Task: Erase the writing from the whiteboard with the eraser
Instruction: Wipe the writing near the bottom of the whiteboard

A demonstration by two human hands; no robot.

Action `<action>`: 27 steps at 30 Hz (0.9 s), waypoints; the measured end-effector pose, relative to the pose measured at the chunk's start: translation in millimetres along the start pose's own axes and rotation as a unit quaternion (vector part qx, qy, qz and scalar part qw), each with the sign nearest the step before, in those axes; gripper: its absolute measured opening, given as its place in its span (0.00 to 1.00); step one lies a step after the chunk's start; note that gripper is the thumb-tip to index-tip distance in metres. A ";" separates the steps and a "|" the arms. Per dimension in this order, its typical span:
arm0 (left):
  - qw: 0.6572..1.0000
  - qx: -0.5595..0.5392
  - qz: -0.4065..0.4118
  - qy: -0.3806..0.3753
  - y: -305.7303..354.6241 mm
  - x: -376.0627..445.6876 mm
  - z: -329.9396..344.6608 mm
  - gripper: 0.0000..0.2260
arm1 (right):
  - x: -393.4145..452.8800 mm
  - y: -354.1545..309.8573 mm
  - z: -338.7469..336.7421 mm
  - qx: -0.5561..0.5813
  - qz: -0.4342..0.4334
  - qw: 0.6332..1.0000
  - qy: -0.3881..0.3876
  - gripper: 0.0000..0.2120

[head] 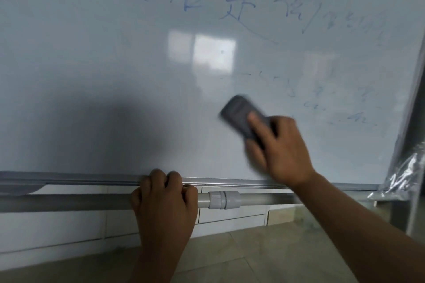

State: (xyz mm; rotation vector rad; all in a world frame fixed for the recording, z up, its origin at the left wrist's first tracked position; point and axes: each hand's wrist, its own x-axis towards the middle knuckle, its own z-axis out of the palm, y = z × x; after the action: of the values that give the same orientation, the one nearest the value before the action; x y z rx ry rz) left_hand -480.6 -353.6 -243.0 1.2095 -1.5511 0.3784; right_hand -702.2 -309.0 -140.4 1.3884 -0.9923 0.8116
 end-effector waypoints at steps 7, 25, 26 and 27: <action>1.000 0.001 -0.006 -0.005 -1.7 0.0 -0.7 0.09 | 1.2 -9.4 3.0 0.018 0.040 0.999 0.000 0.25; 1.000 -0.015 0.007 -0.018 -3.8 0.0 -4.8 0.13 | -7.4 1.6 -12.7 0.002 0.051 0.998 -0.036 0.24; 1.000 -0.015 0.011 -0.014 -3.1 -2.9 -4.5 0.13 | -12.9 16.5 -14.8 -0.020 0.039 0.998 -0.048 0.24; 1.000 -0.016 0.013 -0.010 -4.1 -3.8 -5.6 0.13 | -13.2 21.7 -13.9 0.001 0.122 0.992 -0.036 0.24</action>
State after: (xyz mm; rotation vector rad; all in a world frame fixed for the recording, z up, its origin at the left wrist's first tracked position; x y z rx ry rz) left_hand -474.5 -349.2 -245.7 1.1724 -1.5850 0.3583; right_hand -726.1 -292.9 -142.8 1.3216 -1.2331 0.9481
